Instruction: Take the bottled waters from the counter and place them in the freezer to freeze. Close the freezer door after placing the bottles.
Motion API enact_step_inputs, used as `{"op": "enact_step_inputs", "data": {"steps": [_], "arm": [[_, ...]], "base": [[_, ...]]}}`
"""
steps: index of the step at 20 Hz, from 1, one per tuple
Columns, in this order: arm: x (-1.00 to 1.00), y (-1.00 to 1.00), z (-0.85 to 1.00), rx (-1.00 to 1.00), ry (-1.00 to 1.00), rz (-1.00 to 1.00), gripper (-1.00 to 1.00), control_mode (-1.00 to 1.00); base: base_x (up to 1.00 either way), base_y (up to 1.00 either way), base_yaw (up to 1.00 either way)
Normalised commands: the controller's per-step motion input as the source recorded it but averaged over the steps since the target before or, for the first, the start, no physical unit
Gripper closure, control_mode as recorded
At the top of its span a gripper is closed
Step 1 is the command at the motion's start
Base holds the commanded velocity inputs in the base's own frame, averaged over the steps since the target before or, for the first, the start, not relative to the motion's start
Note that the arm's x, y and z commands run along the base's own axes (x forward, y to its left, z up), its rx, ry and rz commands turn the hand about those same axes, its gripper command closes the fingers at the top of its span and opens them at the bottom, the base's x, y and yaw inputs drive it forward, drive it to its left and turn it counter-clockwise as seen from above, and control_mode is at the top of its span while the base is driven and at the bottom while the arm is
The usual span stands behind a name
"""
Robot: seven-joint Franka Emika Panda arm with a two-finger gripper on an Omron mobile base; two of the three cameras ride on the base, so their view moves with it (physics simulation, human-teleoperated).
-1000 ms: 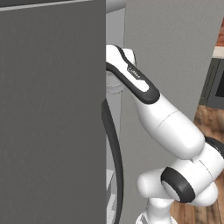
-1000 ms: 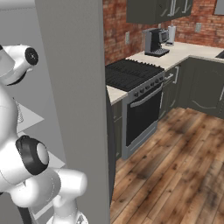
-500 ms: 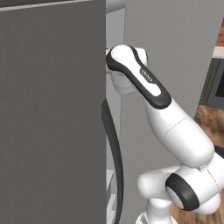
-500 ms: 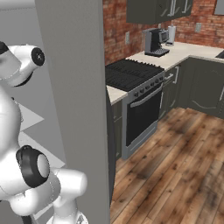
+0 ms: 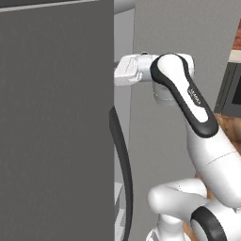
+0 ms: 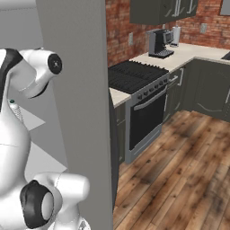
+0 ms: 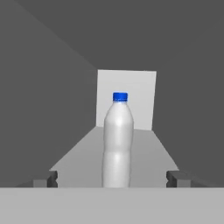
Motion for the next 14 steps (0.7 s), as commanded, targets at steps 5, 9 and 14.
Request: {"op": "enact_step_inputs", "data": {"steps": [5, 9, 14], "arm": [[-0.90, -0.53, 0.20, -0.05, -0.01, -0.09, -1.00, -1.00], [-1.00, -0.53, 0.08, -0.02, 0.04, -0.19, -1.00, -1.00], [-0.86, -0.64, 0.00, -0.03, 0.21, -0.38, -1.00, -1.00]], "base": [[0.00, 0.00, 0.00], [0.00, 0.00, 0.00], [0.00, 0.00, 0.00]]}}
